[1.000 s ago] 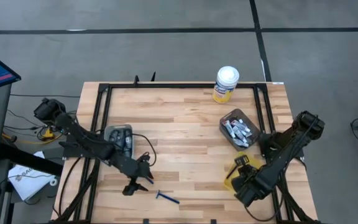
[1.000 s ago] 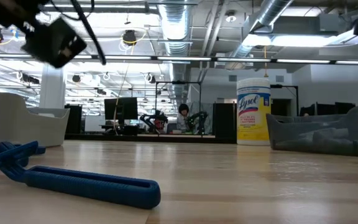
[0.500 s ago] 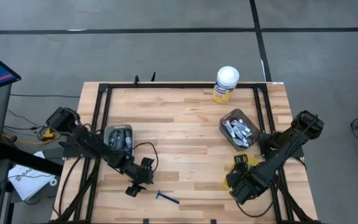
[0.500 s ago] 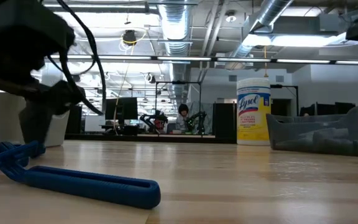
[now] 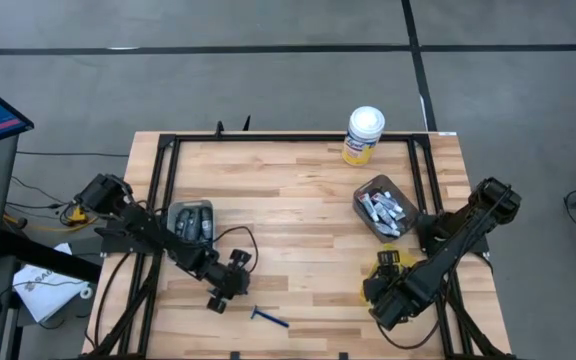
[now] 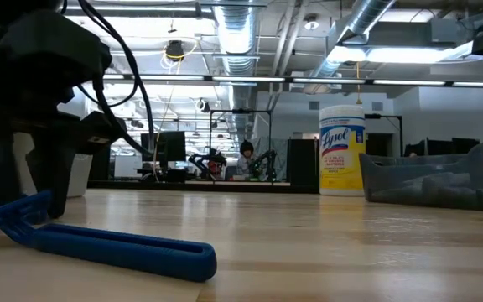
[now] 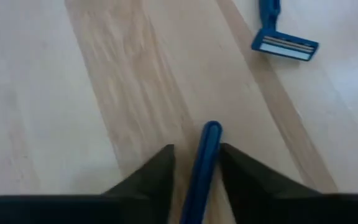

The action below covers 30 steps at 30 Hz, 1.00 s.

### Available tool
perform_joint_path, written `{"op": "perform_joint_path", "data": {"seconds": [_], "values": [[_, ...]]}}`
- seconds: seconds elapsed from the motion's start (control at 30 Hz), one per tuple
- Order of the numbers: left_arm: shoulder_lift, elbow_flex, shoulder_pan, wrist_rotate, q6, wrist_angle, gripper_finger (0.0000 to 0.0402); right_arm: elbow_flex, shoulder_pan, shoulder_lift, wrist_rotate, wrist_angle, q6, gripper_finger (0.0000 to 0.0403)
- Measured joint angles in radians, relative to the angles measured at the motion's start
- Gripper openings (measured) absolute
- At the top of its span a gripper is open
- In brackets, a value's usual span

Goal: Pick & Place Travel size toiletries
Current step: Put the blue razor into the yellow bin

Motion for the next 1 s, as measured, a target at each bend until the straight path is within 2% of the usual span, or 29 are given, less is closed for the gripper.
{"op": "perform_joint_path", "data": {"seconds": [0.13, 0.2, 0.37, 0.5, 0.83, 1.0], "values": [[0.002, 0.0, 0.0, -0.002, 0.0, -0.001, 0.0037, 0.0, 0.0, 0.0, 0.0, 0.001, 0.009, 0.0168], [0.002, -0.001, 0.0, -0.002, -0.002, -0.002, 0.0017, 0.0, 0.0, 0.0, 0.0, 0.001, 0.009, 0.0165], [0.002, -0.002, 0.0, -0.001, -0.004, -0.001, 0.0029, 0.0, 0.0, 0.0, 0.0, 0.003, 0.009, 0.0159], [-0.044, -0.006, 0.003, -0.002, -0.004, -0.015, 0.0018, 0.0, 0.0, 0.0, 0.0, 0.005, 0.009, 0.0156], [-0.28, 0.0, 0.04, -0.105, -0.083, -0.022, 0.0016, 0.0, -0.008, 0.0, 0.049, 0.032, 0.009, 0.0153], [-0.404, 0.009, 0.08, -0.13, -0.107, 0.117, 0.0016, 0.0, -0.048, 0.0, 0.052, 0.11, 0.008, 0.0153]]}}
